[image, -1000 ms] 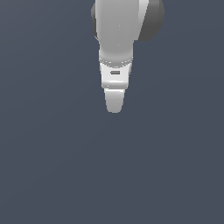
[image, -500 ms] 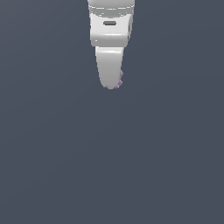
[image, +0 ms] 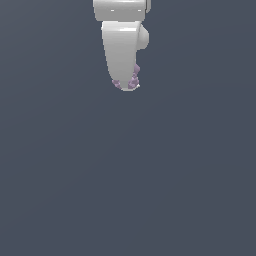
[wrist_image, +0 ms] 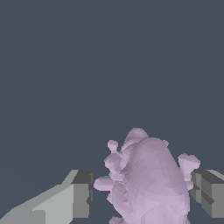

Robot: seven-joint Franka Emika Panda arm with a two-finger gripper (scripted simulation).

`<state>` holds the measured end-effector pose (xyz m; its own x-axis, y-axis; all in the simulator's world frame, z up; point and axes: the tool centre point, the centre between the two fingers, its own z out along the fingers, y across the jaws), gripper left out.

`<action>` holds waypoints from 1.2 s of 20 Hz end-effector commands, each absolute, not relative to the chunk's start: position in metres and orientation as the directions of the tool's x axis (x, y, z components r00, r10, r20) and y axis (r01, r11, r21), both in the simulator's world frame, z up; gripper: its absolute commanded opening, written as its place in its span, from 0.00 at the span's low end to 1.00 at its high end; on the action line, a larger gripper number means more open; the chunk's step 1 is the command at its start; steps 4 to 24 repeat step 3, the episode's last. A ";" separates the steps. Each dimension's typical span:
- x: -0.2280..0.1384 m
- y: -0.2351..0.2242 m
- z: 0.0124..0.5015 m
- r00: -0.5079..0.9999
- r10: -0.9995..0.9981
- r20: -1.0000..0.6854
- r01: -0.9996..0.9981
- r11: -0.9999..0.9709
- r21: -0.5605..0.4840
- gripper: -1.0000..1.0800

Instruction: Pick up the object and move it to a goal position.

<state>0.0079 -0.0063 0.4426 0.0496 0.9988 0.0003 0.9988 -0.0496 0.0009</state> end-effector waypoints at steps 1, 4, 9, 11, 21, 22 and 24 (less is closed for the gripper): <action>0.008 -0.007 0.446 0.049 0.999 0.000 0.999 -0.049 0.000 0.00; 0.009 -0.007 0.446 0.049 0.999 0.000 0.999 -0.049 0.000 0.00; 0.009 -0.007 0.446 0.049 0.999 0.000 0.999 -0.049 0.000 0.00; 0.009 -0.007 0.446 0.049 0.999 0.000 0.999 -0.049 0.000 0.00; 0.009 -0.007 0.446 0.049 0.999 0.000 0.999 -0.049 0.000 0.00; 0.009 -0.007 0.446 0.049 0.999 0.000 0.999 -0.049 0.000 0.00; 0.009 -0.007 0.446 0.049 0.999 0.000 0.999 -0.049 0.000 0.00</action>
